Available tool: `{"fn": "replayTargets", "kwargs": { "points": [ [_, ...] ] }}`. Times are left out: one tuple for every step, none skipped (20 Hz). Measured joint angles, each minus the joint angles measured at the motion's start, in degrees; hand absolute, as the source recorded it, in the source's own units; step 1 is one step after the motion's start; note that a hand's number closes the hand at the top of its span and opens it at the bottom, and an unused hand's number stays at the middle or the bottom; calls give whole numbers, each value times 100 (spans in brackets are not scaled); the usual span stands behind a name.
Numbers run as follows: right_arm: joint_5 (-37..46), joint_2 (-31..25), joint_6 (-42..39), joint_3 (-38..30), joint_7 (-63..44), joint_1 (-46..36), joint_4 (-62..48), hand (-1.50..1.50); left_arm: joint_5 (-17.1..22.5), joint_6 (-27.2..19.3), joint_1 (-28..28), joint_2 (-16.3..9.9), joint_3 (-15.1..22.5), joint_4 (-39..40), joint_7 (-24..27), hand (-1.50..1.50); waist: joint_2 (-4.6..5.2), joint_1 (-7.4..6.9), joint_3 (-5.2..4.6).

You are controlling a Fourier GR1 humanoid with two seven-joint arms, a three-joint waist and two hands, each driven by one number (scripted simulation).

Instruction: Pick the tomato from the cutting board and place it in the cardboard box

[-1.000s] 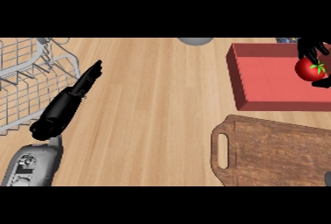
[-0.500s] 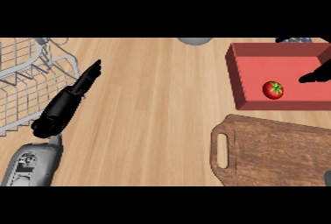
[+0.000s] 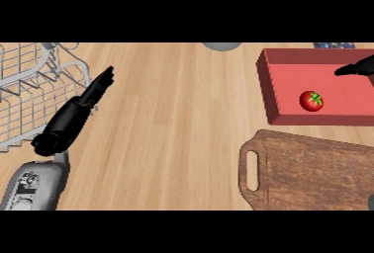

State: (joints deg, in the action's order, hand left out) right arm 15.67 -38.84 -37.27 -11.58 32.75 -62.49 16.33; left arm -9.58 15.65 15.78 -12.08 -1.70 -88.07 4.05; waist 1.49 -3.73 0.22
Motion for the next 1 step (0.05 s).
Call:
{"fn": "replayTargets", "kwargs": {
  "points": [
    [-148,-39,-49,-139,-152,-72,-129,-150,2,-1,-3,28,22,-7,-7,0,13,-23,1]
  ]
}}
